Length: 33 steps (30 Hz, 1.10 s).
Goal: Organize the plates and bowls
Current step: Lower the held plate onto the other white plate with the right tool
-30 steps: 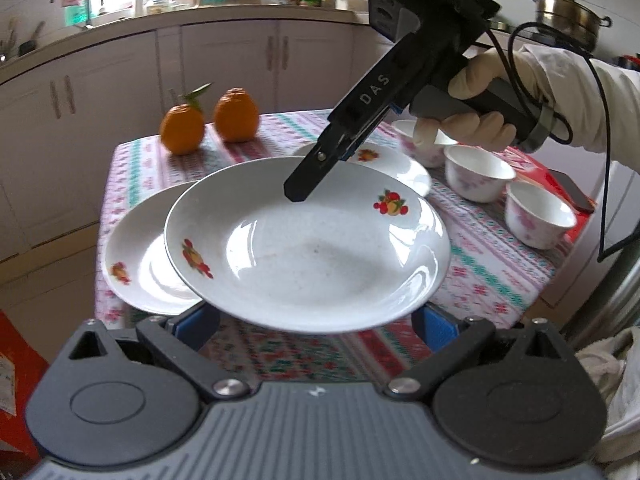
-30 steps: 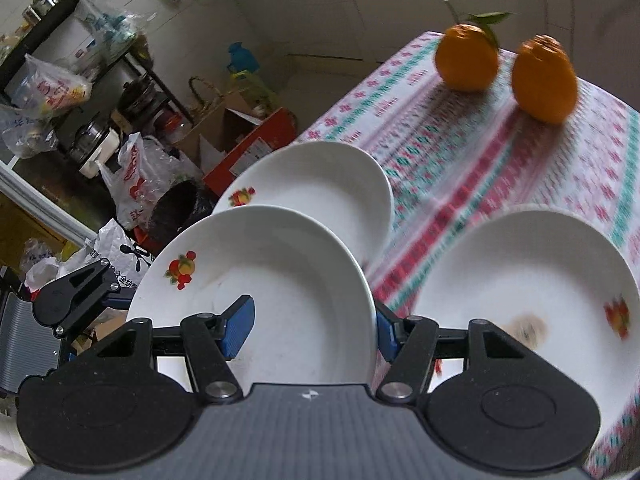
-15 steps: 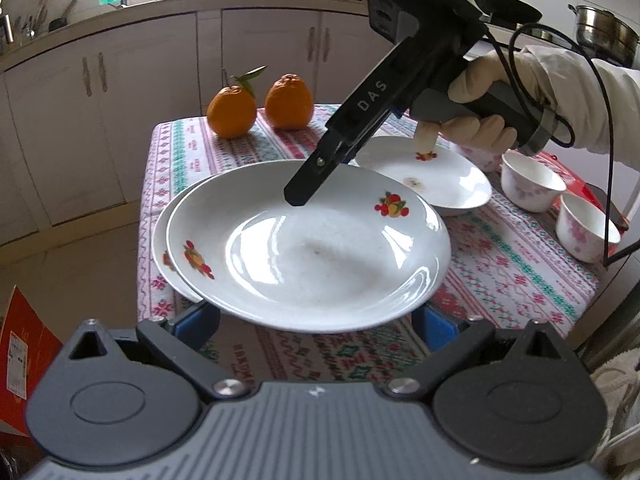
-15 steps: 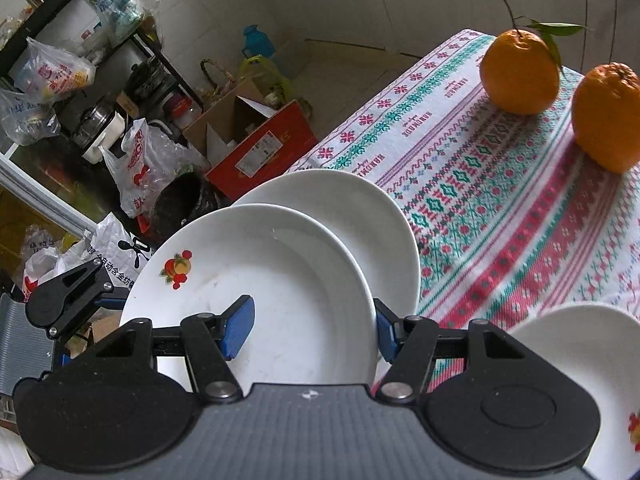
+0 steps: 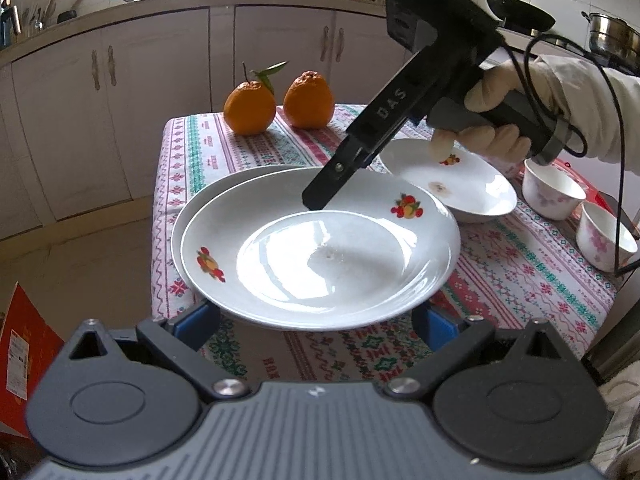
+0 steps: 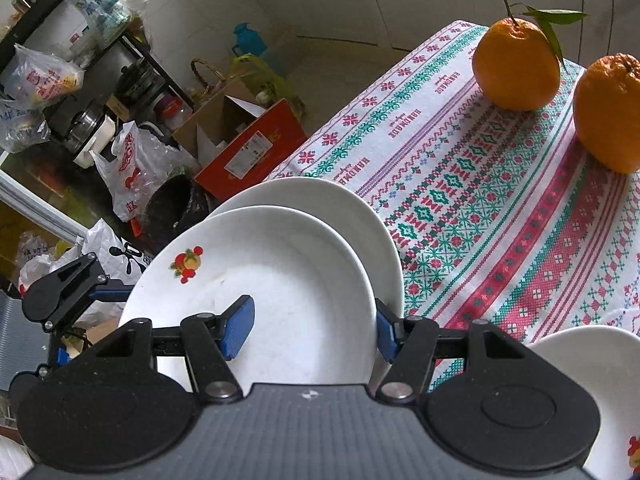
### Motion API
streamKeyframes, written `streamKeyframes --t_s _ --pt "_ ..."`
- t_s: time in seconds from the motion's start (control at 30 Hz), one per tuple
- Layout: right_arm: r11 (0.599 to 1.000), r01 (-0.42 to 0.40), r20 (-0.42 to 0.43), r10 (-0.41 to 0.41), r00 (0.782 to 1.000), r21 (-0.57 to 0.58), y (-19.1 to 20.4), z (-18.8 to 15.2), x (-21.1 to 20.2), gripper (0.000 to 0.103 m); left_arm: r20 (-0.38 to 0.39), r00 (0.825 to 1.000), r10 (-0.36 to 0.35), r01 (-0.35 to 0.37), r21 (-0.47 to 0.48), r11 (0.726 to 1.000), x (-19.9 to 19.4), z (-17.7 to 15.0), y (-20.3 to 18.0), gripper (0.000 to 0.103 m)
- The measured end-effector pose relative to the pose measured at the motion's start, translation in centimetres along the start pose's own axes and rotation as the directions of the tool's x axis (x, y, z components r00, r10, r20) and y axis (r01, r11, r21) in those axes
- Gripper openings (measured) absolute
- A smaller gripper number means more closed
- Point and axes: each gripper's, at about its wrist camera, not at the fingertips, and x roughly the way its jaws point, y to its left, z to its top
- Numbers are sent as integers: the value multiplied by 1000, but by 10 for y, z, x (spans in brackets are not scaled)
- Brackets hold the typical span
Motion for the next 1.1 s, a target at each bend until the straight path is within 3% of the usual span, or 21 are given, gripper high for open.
streamKeyframes --t_s 1.1 --pt "997 71 26 -71 997 -4 13 -15 -25 67 -5 999 32 -32 -9 999 12 -1 9 101"
